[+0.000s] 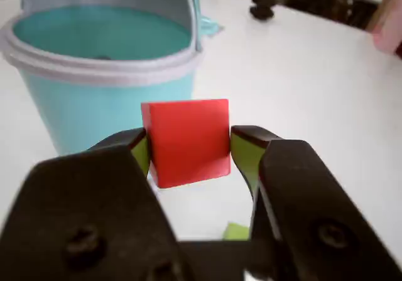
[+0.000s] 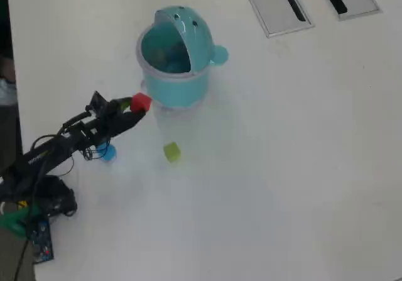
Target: Grasp RGB lego blocks and put them in the bin one by one.
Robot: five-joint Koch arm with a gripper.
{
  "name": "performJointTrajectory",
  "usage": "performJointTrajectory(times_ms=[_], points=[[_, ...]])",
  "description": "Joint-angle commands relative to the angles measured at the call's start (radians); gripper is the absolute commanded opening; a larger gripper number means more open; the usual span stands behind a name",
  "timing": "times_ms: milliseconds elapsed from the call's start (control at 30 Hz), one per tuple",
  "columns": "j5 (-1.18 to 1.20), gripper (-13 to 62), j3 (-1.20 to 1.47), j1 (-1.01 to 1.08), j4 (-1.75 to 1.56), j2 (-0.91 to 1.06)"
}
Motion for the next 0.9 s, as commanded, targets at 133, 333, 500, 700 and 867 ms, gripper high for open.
performJointTrajectory(times_ms=[133,333,500,700,867], points=[[-0.011,-5.4,-0.098,-0.063,-0.209,-0.055],[-0.011,-5.4,-0.299,-0.087,-0.218,-0.206],[-0.009,-5.4,-0.52,-0.126,-0.206,-0.33],[-0.009,-5.3,-0.741,-0.17,-0.207,-0.528],[-0.009,-5.2,-0.881,-0.222,-0.216,-0.661]])
